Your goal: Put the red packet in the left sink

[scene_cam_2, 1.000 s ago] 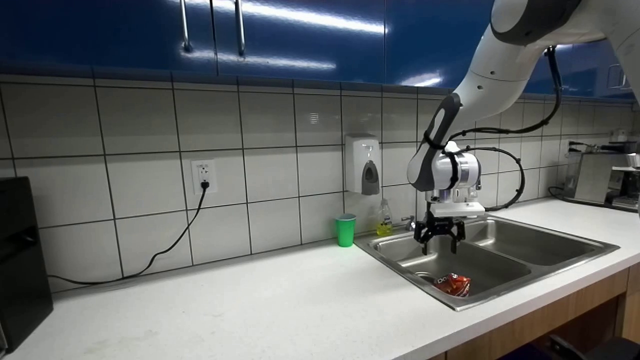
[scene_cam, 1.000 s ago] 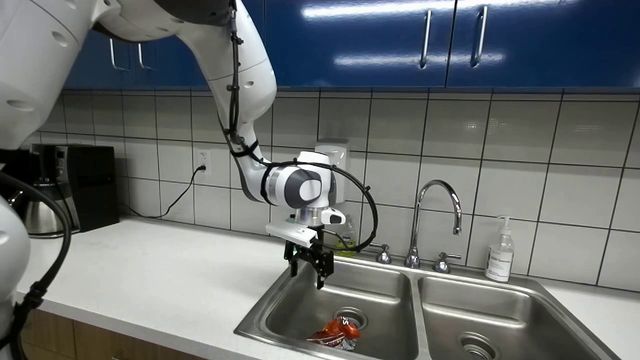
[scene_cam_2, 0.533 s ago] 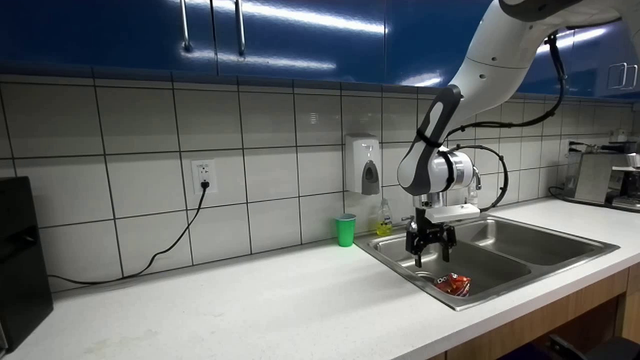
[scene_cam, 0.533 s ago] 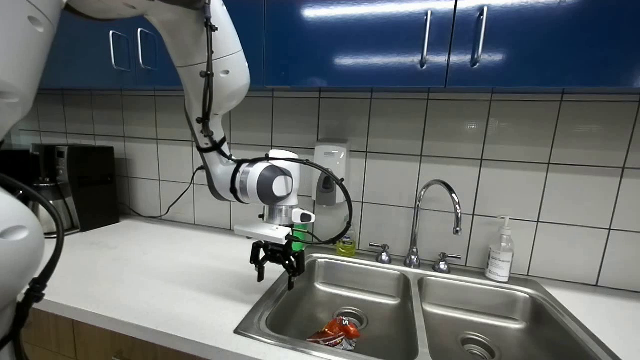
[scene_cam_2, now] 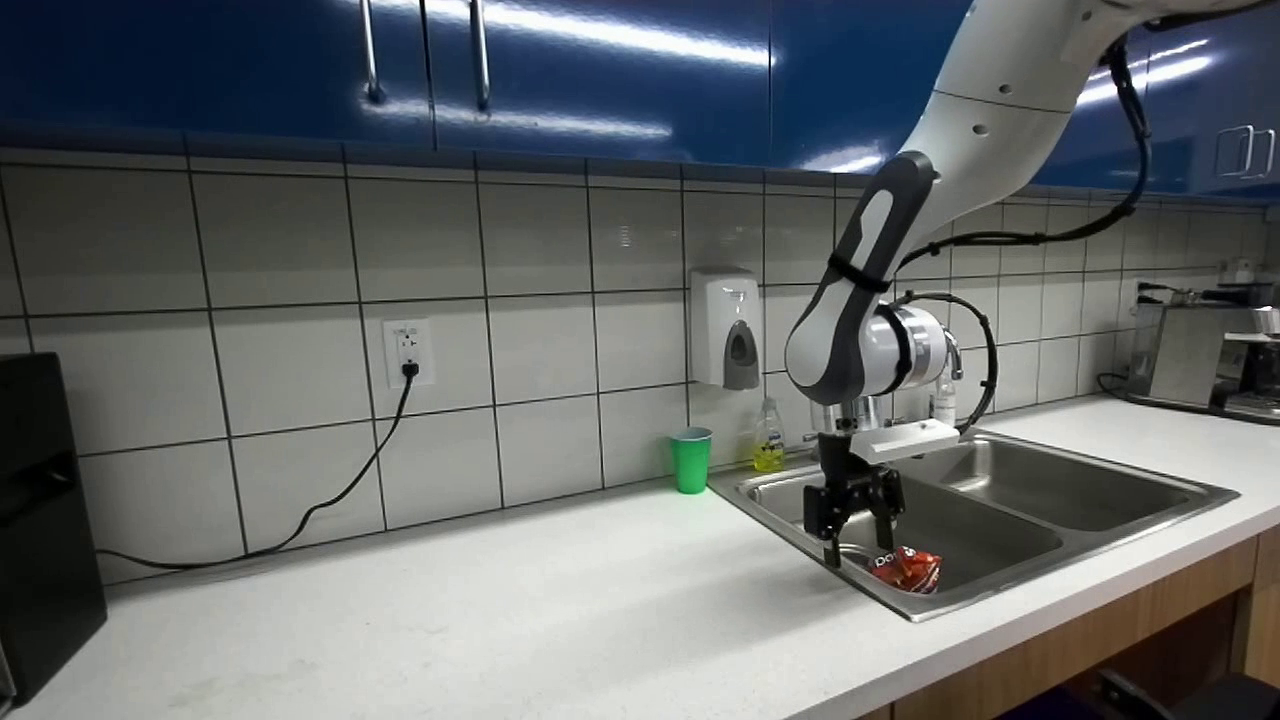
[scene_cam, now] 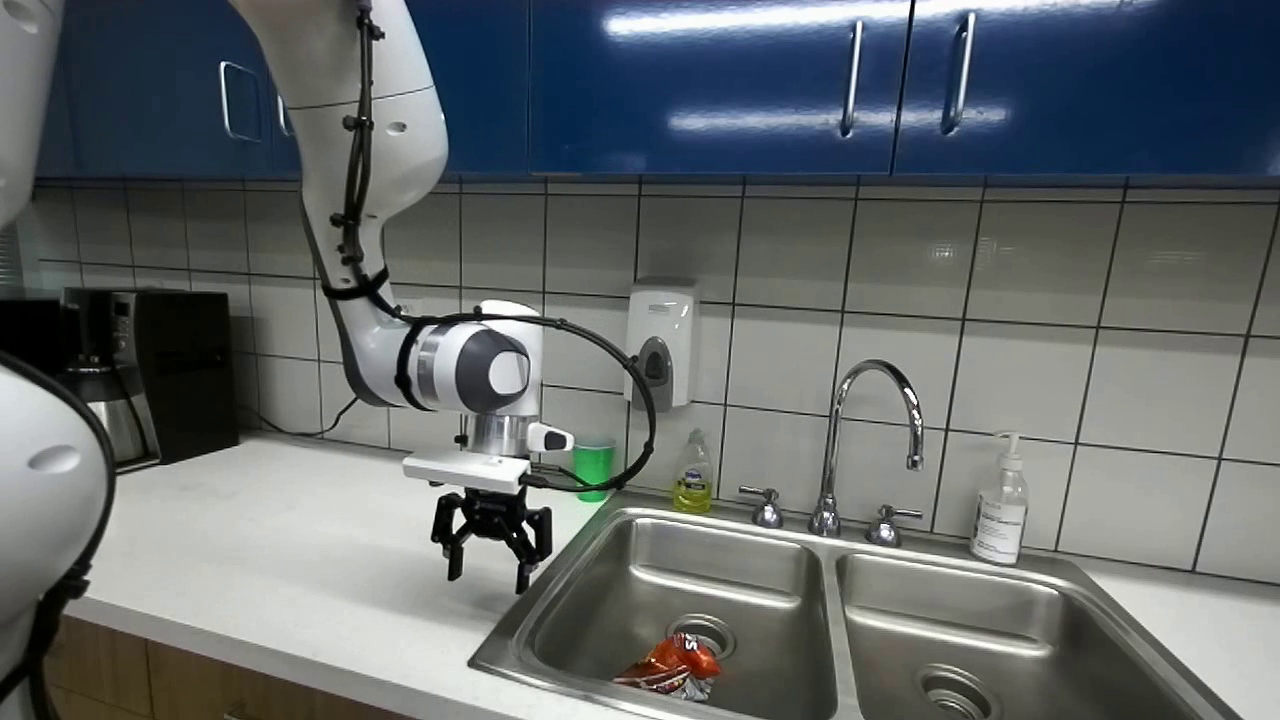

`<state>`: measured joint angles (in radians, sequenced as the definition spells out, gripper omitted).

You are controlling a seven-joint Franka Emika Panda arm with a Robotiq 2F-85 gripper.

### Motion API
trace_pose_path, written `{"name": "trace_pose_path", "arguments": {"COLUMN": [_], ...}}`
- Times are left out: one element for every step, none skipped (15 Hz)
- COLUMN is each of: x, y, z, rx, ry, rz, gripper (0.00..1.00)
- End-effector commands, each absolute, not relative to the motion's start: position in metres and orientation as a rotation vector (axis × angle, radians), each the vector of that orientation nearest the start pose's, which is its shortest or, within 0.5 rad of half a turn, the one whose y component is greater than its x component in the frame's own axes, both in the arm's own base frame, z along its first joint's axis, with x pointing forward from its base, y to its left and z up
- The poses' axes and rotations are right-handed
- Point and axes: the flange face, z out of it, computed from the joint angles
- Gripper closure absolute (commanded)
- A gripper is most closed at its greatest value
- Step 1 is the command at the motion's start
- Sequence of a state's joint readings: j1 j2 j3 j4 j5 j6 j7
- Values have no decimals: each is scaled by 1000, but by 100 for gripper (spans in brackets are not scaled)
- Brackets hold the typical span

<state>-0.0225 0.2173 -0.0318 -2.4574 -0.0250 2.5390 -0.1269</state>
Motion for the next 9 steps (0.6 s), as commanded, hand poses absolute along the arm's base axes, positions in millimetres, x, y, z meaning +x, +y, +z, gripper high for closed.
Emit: {"name": "trace_pose_path", "arguments": {"x": [444,440,436,432,429,426,424,422,420], "y": [-16,-13,-12,-10,-9,-8,-7,-6,-6], "z": [215,217,219,220,222,223,225,226,228], "rx": [-3128,-3126,-3123,-3119,-3117,-3117,-3115,-3113,-3111], "ry": [-242,-257,-269,-278,-287,-295,-303,-310,-316], "rz": [194,197,197,197,195,192,191,189,186], "gripper": [0,0,0,0,0,0,0,0,0]}}
